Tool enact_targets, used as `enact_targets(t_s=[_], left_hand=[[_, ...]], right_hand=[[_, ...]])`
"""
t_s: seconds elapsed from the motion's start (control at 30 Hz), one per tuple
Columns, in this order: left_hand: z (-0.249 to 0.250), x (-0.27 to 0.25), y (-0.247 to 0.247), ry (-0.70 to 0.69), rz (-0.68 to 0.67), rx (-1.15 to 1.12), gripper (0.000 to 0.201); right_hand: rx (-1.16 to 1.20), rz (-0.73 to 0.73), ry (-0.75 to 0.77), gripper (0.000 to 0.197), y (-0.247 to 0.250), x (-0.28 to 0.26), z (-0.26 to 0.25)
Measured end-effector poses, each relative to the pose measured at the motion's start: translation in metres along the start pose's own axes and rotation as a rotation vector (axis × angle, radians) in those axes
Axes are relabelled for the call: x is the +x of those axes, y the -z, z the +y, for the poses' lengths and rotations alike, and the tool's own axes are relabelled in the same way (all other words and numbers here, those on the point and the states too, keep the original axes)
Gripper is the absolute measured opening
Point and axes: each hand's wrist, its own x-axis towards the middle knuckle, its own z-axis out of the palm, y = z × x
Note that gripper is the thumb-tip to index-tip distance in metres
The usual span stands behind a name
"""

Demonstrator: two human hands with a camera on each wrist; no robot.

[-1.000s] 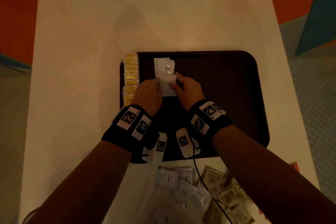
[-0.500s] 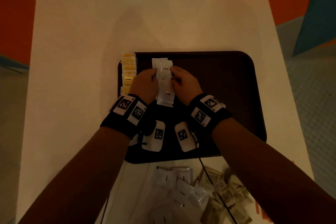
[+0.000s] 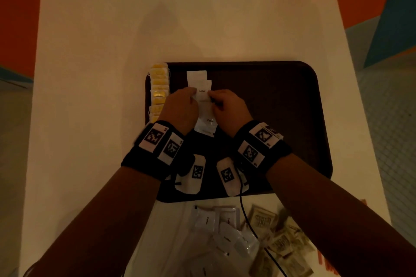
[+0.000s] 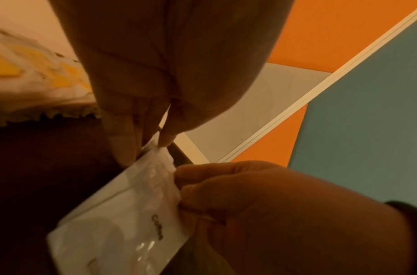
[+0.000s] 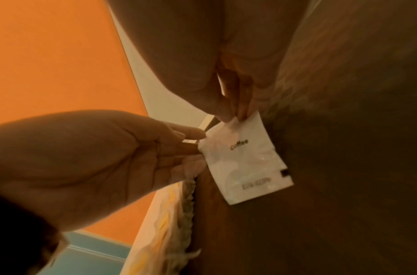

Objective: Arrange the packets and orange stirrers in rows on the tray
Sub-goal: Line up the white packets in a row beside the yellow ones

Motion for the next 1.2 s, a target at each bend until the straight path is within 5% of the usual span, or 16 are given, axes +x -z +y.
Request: enact_targets(t_s=[0.57, 0.9, 1.03, 1.2], left_hand=[[-0.002, 0.010, 0.000, 0.025, -0.002, -0.088, 0.041], [-0.009, -0.012, -0.004, -0.004, 0.027, -0.063, 0.041], [-0.013, -0.026, -0.011, 0.022, -0.009, -0.101, 0.043], [-0.011, -0.026, -0.017, 0.056, 0.000, -0.216, 0.042]], right_hand=[[0.182, 0.015, -0.007, 0.046, -0.003, 0.005, -0.008], [0.025, 0.024, -0.040, 0.046, 0.005, -0.014, 0.005], [-0.154, -0.093, -0.151, 0.069, 0.000, -0.025, 0.014], [-0.147, -0.090, -0.128, 0.052, -0.008, -0.026, 0.010]])
